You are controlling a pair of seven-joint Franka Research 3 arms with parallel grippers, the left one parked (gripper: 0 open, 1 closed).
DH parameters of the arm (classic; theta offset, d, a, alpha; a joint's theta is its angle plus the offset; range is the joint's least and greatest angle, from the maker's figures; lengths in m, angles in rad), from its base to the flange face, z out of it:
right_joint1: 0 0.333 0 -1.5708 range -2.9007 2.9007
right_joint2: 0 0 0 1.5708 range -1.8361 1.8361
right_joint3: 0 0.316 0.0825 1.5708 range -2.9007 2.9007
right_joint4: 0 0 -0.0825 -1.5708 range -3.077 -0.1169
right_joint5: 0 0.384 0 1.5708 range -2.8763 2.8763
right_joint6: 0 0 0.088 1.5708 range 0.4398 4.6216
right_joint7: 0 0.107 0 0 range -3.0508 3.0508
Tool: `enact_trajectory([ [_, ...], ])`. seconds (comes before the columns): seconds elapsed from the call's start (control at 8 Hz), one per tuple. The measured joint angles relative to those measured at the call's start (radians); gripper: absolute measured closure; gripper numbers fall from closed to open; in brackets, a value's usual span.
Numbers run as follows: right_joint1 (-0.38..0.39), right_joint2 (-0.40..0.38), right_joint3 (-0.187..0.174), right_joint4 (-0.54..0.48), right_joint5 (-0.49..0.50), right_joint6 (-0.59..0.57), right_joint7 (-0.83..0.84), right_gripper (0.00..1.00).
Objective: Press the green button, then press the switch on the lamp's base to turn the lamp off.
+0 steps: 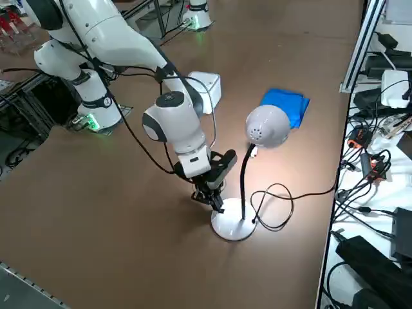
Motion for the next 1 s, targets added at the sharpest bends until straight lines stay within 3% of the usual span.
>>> enact_trajectory([
  [1.0,-0.002,0.008,0.005,-0.001,0.000,0.014,0.000,0.98],
])
